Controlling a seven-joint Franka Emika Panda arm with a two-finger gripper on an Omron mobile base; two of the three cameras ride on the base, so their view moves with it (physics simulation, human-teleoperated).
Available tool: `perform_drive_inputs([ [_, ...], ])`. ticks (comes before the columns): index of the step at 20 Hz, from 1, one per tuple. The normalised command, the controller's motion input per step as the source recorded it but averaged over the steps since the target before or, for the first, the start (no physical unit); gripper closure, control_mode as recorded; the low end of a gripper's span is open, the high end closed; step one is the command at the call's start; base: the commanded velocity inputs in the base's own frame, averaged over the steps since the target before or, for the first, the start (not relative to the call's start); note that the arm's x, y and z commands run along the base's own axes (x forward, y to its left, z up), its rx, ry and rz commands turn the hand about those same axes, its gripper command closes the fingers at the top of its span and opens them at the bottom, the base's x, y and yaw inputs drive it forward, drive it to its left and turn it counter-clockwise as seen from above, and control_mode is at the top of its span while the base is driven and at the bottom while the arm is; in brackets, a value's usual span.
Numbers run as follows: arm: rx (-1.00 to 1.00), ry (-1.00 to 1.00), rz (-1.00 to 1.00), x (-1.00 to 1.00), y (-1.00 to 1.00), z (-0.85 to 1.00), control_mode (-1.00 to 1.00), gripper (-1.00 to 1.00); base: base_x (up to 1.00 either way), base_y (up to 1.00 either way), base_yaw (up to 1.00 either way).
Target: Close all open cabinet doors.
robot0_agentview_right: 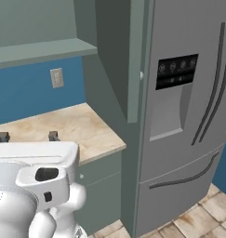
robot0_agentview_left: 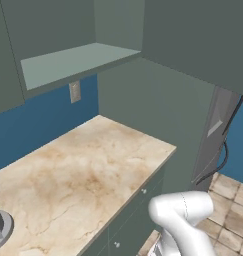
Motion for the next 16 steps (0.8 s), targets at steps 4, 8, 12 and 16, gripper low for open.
perform_drive_inputs([
  [4,0.04,-0.11,0.0,0.16,-0.26,0.05,-1.0,-1.0,0.0,0.0,0.0],
  [8,0.1,-0.11,0.0,0.18,-0.62,0.0,-1.0,-1.0,0.0,0.0,0.0],
  [12,0.1,-0.1,0.0,0.26,-0.52,0.0,-1.0,-1.0,0.0,0.0,0.0],
  [16,0.09,-0.08,0.0,0.31,-0.43,0.0,-1.0,-1.0,0.0,0.0,0.0],
])
